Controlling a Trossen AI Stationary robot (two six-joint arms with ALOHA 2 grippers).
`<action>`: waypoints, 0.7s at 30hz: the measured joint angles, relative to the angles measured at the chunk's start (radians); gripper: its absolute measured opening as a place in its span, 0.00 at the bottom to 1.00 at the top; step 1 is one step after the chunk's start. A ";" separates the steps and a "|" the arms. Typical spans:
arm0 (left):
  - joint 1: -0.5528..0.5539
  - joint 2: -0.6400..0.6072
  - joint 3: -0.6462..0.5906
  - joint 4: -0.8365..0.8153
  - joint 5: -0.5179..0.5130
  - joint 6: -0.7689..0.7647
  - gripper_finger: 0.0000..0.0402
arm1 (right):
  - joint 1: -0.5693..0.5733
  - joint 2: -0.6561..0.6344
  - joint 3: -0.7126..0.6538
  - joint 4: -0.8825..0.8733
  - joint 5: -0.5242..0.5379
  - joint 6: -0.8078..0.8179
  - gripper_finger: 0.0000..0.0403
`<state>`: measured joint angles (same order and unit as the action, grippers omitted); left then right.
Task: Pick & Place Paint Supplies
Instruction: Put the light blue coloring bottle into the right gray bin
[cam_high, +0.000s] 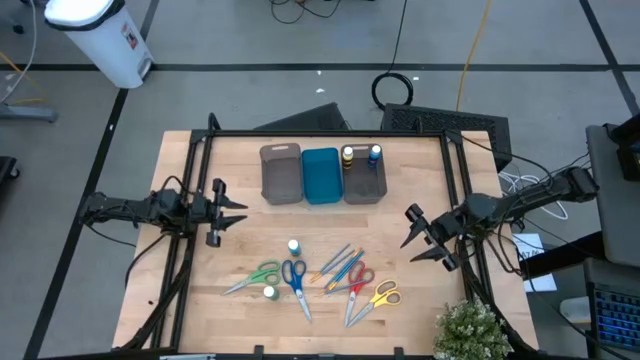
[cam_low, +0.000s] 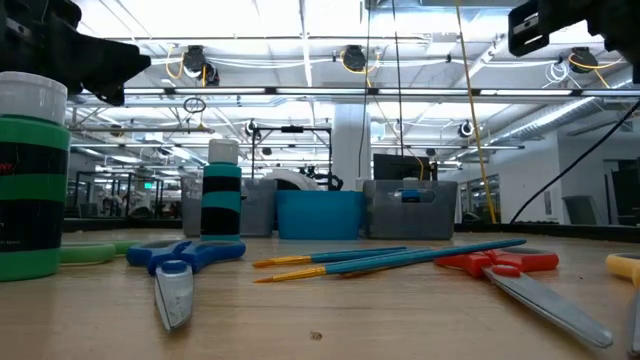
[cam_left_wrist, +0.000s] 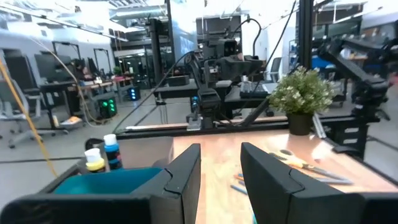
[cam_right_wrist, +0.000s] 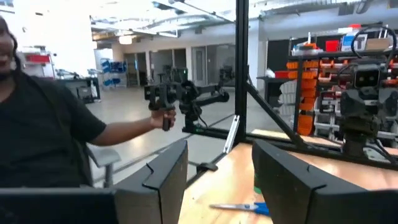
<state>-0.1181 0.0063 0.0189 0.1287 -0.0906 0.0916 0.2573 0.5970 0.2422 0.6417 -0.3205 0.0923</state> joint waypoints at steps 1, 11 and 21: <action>0.000 0.000 0.000 0.000 0.008 -0.011 0.31 | 0.000 -0.014 0.000 -0.006 0.000 -0.004 0.42; -0.048 0.034 -0.003 0.118 0.125 -0.040 0.31 | 0.000 -0.064 -0.011 -0.032 0.001 -0.003 0.42; -0.158 0.339 -0.003 0.507 0.178 -0.022 0.31 | 0.000 -0.062 -0.012 -0.025 0.002 -0.088 0.42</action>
<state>-0.2758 0.3454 0.0156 0.6362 0.0877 0.0693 0.2572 0.5350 0.2306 0.6167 -0.3186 0.0043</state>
